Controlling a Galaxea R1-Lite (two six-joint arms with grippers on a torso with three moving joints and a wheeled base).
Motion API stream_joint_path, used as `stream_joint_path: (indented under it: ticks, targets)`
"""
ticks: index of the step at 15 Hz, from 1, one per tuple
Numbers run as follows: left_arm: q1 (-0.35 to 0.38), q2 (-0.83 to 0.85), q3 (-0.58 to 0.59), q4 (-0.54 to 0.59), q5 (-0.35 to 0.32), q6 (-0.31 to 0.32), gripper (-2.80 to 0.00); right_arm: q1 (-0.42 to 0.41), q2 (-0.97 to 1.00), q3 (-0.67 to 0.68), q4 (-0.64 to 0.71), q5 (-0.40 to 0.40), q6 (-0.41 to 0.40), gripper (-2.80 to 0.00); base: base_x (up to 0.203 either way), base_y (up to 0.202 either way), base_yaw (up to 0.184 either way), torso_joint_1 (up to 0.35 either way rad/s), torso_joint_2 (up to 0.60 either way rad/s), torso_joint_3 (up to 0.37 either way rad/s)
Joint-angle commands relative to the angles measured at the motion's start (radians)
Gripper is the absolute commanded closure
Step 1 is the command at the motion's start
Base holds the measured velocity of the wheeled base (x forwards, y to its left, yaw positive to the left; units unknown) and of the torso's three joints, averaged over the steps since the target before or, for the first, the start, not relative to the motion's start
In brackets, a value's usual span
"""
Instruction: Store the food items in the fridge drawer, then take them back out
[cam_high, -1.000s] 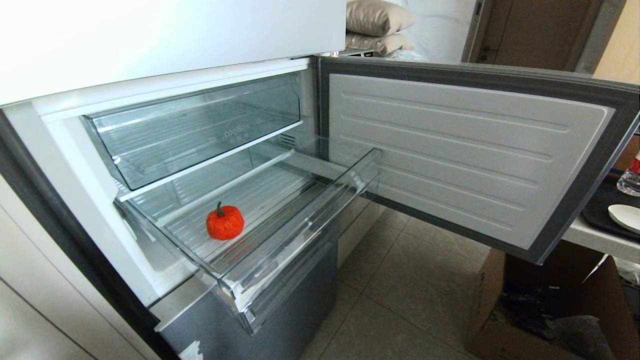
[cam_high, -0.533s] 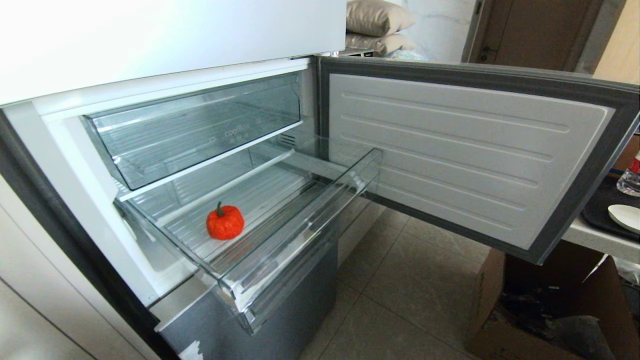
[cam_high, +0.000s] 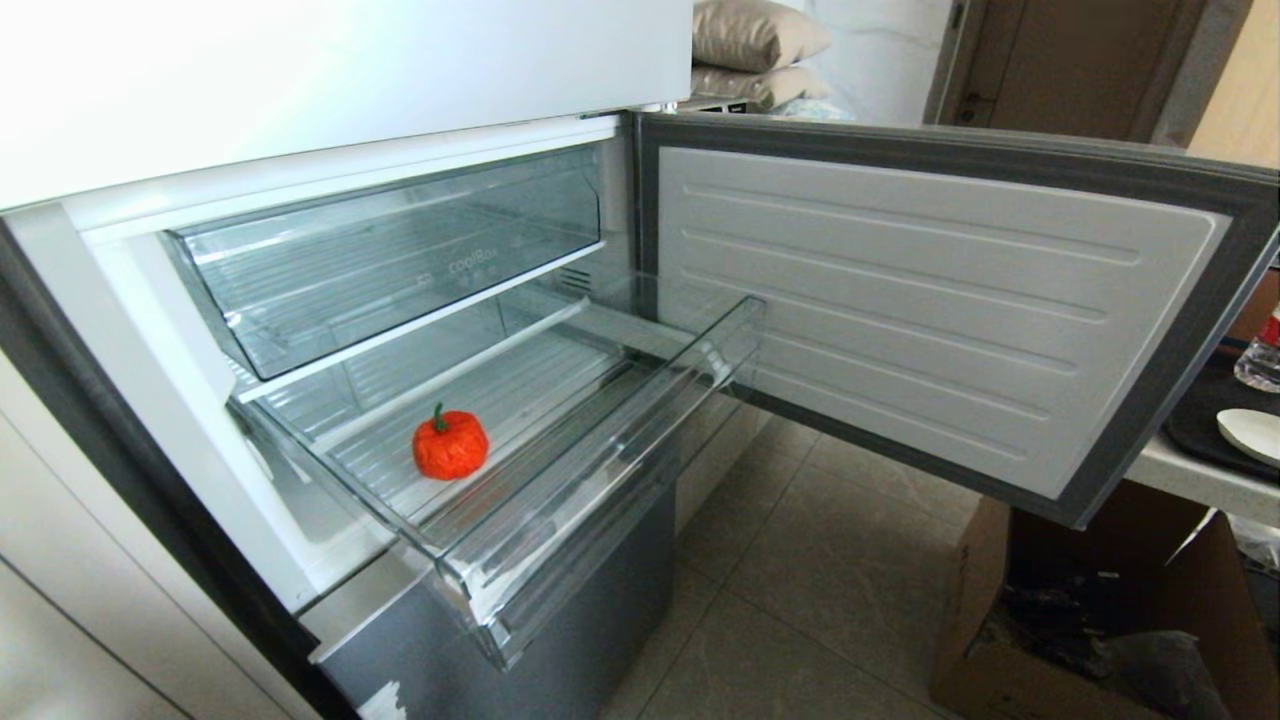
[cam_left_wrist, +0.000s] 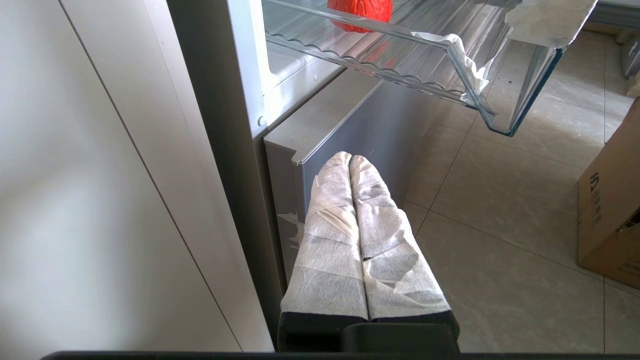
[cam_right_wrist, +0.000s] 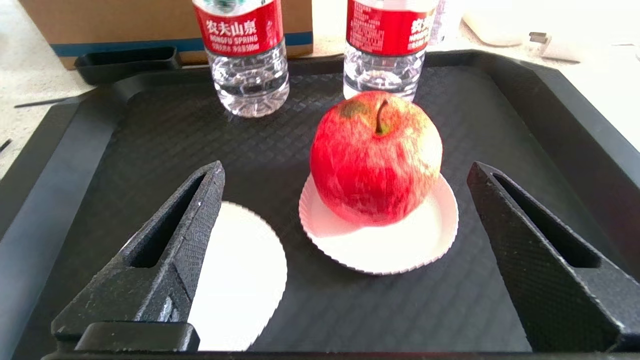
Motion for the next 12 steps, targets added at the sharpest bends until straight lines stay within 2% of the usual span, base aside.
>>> stream_joint_path:
  ticks: [1,4,12]
  targets:
    - [0.000,0.000,0.000,0.000,0.000,0.000,0.00,-0.002,0.009,-0.020,-0.005,-0.011,-0.001,-2.80,0.000,0.000,0.000,0.000,0.00,0.000]
    - [0.000,0.000,0.000,0.000,0.000,0.000,0.00,-0.013,0.055,-0.105,0.016,-0.032,-0.029,-2.80,0.000,0.000,0.000,0.000,0.00,0.000]
    - [0.000,0.000,0.000,0.000,0.000,0.000,0.00,-0.010,0.208,-0.311,0.021,-0.028,-0.033,-2.80,0.000,0.000,0.000,0.000,0.00,0.000]
